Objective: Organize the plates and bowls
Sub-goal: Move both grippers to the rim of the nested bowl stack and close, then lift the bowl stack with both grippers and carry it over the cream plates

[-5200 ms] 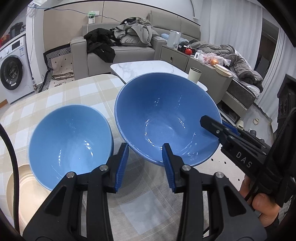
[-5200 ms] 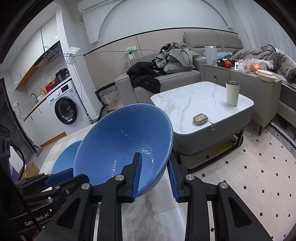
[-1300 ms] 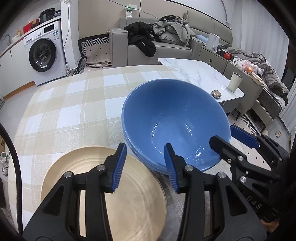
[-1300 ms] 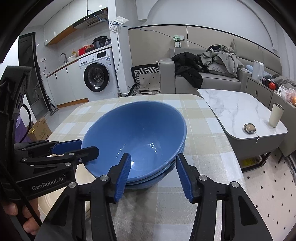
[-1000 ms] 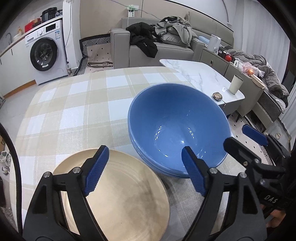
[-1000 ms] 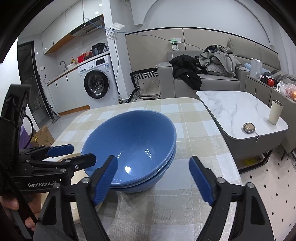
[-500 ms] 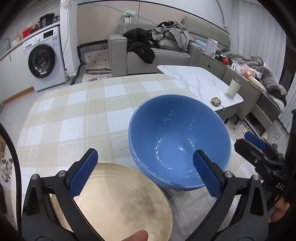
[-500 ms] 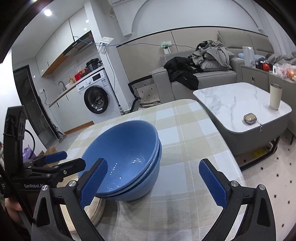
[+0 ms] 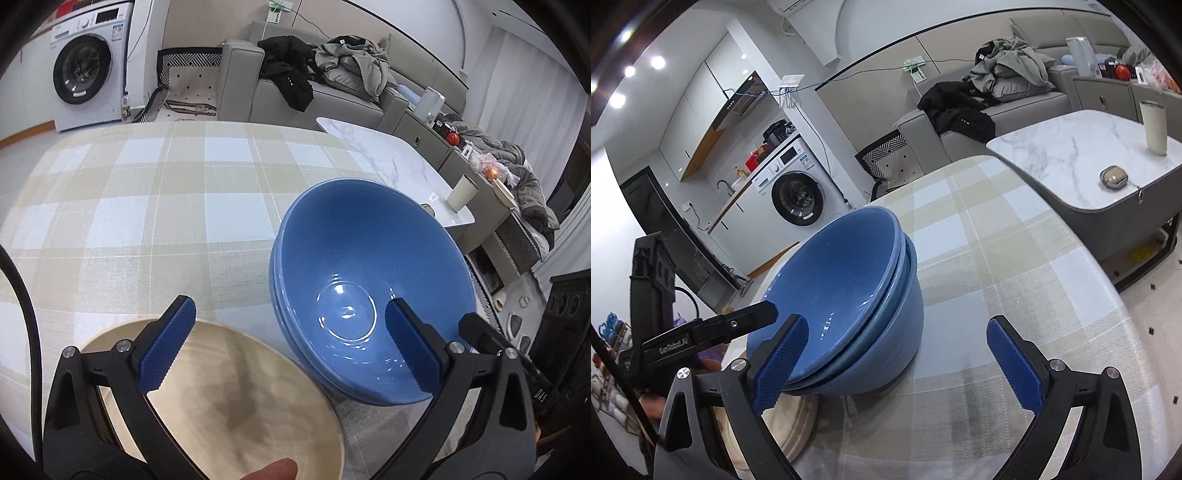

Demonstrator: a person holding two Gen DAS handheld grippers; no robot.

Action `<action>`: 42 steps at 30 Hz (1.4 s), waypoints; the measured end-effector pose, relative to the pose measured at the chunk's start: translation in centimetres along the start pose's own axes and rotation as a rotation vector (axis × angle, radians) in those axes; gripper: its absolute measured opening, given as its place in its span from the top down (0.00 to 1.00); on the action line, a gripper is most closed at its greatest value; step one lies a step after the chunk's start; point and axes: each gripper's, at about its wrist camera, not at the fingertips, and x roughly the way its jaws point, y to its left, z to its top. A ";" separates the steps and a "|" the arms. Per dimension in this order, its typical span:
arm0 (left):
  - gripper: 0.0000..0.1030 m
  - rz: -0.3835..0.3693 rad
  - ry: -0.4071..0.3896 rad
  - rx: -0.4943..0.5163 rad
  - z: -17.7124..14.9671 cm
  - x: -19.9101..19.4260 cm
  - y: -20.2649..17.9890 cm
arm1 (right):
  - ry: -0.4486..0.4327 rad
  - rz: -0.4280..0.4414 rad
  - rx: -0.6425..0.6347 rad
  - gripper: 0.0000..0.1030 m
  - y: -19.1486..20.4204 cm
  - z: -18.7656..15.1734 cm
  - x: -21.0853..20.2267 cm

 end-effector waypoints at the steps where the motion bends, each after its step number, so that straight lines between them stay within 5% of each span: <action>1: 0.01 -0.003 0.003 -0.011 0.1 0.3 0.2 | 0.005 0.006 0.008 0.05 -0.1 -0.1 0.2; 4: 0.03 -0.017 0.014 -0.035 0.4 1.2 0.7 | 0.014 0.027 0.020 0.13 -0.3 -0.3 0.6; 8: 0.23 -0.027 0.033 -0.037 0.5 2.3 0.9 | 0.017 0.064 0.040 0.17 -0.4 -0.5 1.0; 20: 0.60 -0.054 0.026 -0.001 0.6 3.0 0.0 | -0.009 0.091 0.029 0.48 0.3 -0.4 1.0; 42: 0.62 0.017 -0.001 0.073 -0.1 1.3 -1.9 | -0.009 0.080 0.002 0.50 0.4 -0.4 0.4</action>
